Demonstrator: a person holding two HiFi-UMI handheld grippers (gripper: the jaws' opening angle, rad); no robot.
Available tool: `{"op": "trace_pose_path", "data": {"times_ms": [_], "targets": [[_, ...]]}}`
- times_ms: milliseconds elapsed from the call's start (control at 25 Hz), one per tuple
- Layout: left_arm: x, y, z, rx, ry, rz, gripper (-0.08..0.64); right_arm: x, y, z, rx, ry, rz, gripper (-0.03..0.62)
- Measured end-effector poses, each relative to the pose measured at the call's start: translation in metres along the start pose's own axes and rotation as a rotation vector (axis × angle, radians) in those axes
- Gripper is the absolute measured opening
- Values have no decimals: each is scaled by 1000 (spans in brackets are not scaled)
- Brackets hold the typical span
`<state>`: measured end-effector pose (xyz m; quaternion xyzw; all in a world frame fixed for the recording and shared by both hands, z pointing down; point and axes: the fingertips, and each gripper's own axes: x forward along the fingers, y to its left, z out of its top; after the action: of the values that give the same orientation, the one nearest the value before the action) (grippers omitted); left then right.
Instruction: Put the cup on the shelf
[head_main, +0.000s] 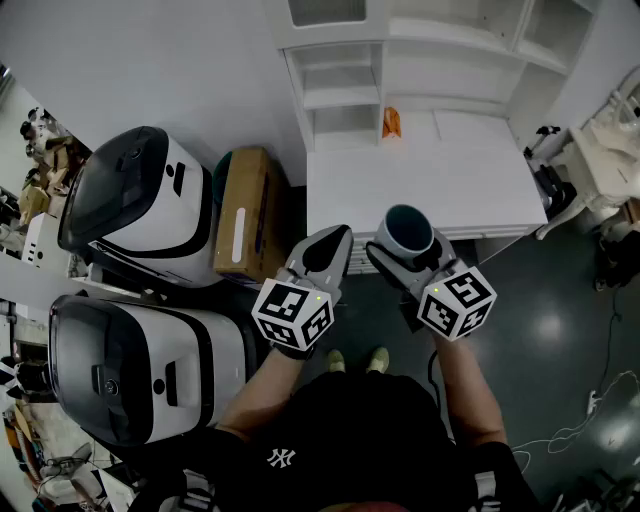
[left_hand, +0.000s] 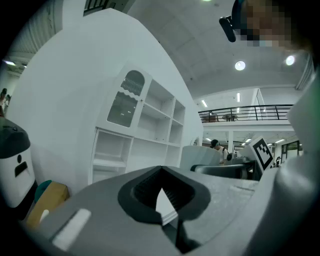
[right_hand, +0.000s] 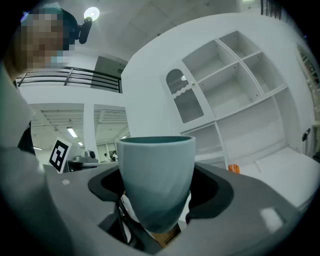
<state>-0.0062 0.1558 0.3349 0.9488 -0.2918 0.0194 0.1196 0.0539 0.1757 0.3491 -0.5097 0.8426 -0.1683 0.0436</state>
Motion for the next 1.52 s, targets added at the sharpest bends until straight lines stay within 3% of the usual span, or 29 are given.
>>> {"op": "trace_pose_path", "data": {"times_ms": [360,840,1520], "targets": [[9,0,-2,6,-17,12,0,3,-6,1,-29,8,15,393],[5,23,11,3,-49,111,0,-13,-28,19,65,-53,18,393],[15,7,2,23,-53,184,0,-26,-54,13,84,-47,56,391]]}}
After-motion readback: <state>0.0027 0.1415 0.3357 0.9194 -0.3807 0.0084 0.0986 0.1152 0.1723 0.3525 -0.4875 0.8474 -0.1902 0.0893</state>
